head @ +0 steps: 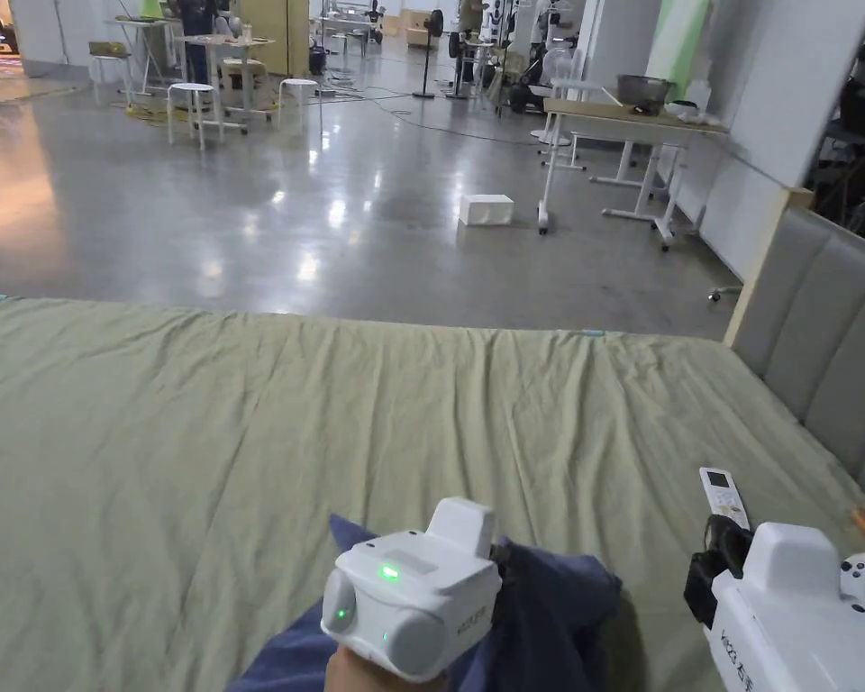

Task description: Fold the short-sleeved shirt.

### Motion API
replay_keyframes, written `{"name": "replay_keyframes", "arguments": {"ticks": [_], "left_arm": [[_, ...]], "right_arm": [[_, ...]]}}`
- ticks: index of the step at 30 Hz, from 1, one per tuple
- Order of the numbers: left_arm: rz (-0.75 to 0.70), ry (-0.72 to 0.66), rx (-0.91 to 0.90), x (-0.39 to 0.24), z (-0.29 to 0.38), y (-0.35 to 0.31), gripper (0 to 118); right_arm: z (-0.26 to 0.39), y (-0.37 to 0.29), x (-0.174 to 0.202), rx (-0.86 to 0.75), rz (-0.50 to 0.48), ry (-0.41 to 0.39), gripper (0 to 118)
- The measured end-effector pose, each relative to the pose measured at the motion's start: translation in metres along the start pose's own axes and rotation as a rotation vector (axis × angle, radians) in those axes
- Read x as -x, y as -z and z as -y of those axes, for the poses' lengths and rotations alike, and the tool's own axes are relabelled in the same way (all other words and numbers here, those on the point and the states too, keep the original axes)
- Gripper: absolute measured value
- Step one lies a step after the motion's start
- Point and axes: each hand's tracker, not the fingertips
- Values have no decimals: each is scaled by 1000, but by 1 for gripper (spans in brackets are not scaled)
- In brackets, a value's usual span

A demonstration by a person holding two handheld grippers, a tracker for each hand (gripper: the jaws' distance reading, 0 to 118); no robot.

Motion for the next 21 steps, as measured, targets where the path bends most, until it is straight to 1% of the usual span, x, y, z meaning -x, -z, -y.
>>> {"name": "replay_keyframes", "arguments": {"ticks": [1,2,6,10,13,17,18,19,20,21], "left_arm": [[-3,2,0,2,5,2,11],[-7,4,-3,4,11,1,19],[9,-27,-5,20,16,-17,75],[-18,-33,-129,38,13,-58,76],[-83,-43,-191,54,9,-93,76],[-228,-45,-290,75,9,-138,75],[-269,-37,-316,79,10,-149,72],[-308,-28,-338,81,11,-157,65],[-359,-19,-354,84,12,-167,52],[-397,-15,-367,85,13,-173,28]], "right_arm": [[2,0,0,7,1,0,0],[3,0,0,13,-1,2,0],[7,3,5,26,-18,5,0],[6,6,15,25,-43,1,0],[1,8,27,13,-66,1,0],[-6,6,44,-25,-90,0,0],[-9,5,48,-40,-94,-2,0],[-11,5,52,-48,-96,-4,0],[-13,4,57,-59,-98,-6,0],[-15,3,62,-69,-101,-8,0]]}}
